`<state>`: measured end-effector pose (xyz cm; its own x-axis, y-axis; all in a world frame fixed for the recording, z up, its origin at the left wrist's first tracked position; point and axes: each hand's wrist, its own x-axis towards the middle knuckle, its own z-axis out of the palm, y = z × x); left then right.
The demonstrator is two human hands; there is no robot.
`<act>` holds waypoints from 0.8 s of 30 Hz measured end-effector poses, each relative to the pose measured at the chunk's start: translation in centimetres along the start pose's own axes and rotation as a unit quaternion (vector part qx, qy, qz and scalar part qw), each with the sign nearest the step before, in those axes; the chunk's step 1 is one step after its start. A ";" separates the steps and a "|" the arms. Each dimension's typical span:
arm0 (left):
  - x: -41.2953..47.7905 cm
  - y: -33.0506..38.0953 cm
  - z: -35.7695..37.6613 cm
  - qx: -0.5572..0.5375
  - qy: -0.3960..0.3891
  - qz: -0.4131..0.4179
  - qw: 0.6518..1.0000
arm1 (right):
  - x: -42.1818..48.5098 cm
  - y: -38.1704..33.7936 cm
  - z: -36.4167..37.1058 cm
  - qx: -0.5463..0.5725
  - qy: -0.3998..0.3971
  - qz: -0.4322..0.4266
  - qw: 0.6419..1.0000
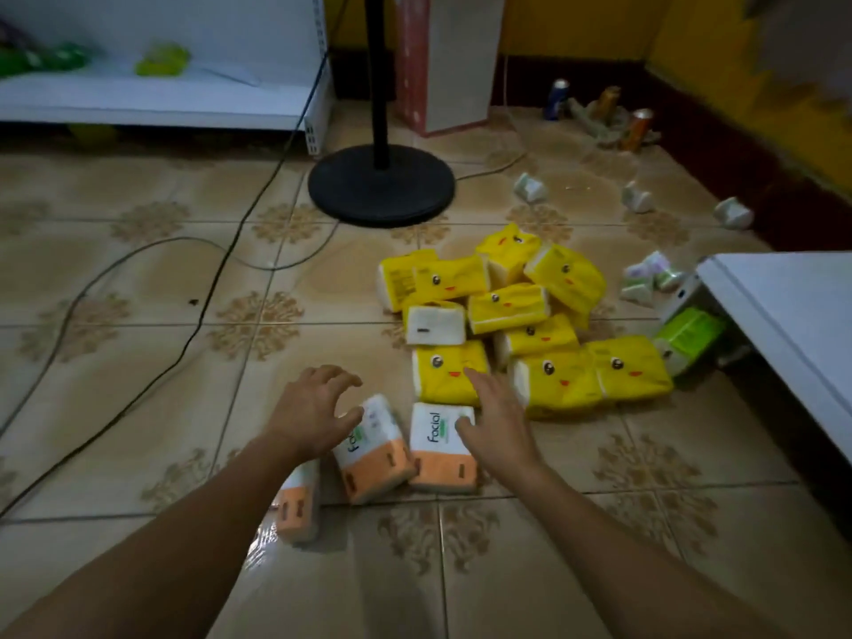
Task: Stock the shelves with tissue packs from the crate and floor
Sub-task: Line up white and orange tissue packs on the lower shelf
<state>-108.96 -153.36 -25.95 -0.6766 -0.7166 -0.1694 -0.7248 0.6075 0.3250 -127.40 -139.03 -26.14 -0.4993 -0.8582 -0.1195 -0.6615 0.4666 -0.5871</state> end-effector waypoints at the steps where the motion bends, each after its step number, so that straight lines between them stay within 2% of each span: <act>1: -0.3 -0.3 0.8 -0.015 -0.015 -0.021 1.000 | -0.5 -0.3 1.4 0.018 -0.027 0.008 0.999; 4: -0.8 -0.1 2.7 -0.016 -0.075 -0.069 0.995 | -1.7 -1.3 5.0 0.044 -0.091 0.018 0.995; 7: -0.4 0.4 3.6 0.089 -0.128 -0.052 0.986 | -1.4 -2.1 6.4 0.025 -0.128 0.002 0.991; 12: 0.1 0.5 3.6 0.195 -0.189 -0.013 0.962 | 0.9 -3.6 6.9 0.066 -0.152 0.032 0.986; 18: -0.1 1.0 4.5 0.267 -0.178 0.034 0.946 | 2.4 -4.2 7.5 0.100 -0.178 0.059 0.977; 24: 0.5 0.6 3.8 0.213 -0.166 0.037 0.962 | 3.3 -4.4 7.7 0.129 -0.178 0.124 0.968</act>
<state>-110.21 -152.01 -29.35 -0.6816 -0.5604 -0.4706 -0.6128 0.7886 -0.0515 -121.81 -145.59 -30.11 -0.3694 -0.7681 -0.5230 -0.3616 0.6373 -0.6805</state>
